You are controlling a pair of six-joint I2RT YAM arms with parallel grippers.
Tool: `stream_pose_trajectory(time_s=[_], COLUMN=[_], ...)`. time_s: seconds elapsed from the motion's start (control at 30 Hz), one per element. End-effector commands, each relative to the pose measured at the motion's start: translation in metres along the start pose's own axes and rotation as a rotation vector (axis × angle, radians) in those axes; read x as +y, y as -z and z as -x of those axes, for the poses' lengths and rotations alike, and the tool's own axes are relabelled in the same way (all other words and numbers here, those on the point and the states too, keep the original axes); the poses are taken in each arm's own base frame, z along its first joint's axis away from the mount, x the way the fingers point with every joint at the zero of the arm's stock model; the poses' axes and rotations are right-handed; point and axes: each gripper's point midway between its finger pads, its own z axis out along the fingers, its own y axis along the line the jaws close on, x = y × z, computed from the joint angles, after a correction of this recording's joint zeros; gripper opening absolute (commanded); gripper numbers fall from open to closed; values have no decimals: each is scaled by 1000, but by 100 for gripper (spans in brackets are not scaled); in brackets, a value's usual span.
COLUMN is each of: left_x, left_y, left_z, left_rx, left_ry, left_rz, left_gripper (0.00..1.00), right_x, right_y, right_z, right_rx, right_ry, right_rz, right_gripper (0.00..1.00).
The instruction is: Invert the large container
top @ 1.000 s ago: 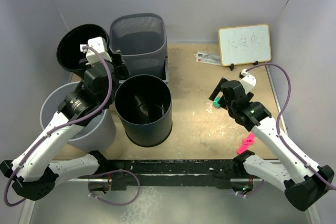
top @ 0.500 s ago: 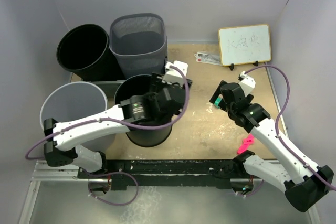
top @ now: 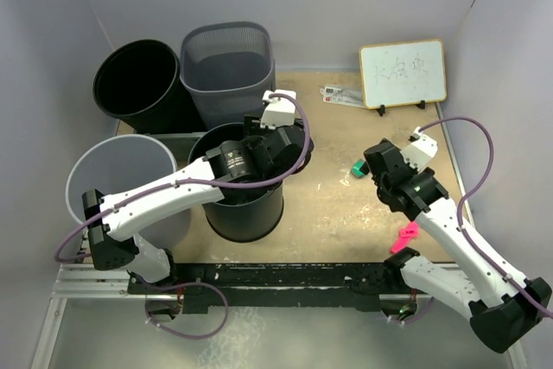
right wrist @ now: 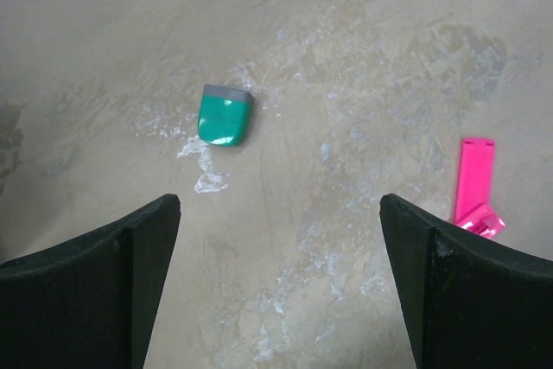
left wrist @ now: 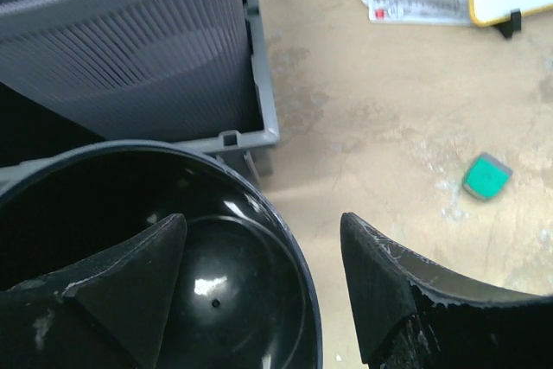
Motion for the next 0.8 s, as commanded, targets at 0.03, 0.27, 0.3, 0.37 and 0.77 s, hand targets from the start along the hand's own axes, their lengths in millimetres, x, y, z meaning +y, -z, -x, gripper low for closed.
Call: stream_pose_trajectory(time_s=[0.03, 0.27, 0.3, 0.37, 0.77], left_x=[-16, -29, -30, -33, -129], left_y=[12, 4, 0, -4, 36], left_z=[-34, -72, -78, -85, 4], left_rx=[174, 284, 301, 316, 240], left_ry=[96, 98, 96, 92, 276], left_rz=[-126, -146, -142, -135, -627], left_gripper=[69, 56, 52, 43, 0], right_x=[-21, -13, -12, -13, -13], right_y=[2, -1, -2, -2, 65], right_z=[15, 10, 8, 6, 110], right_rx=[-87, -61, -52, -40, -228], right_ry=[-92, -84, -78, -71, -50], right_rz=[-80, -71, -75, -83, 39], right_gripper=[100, 100, 100, 100, 98])
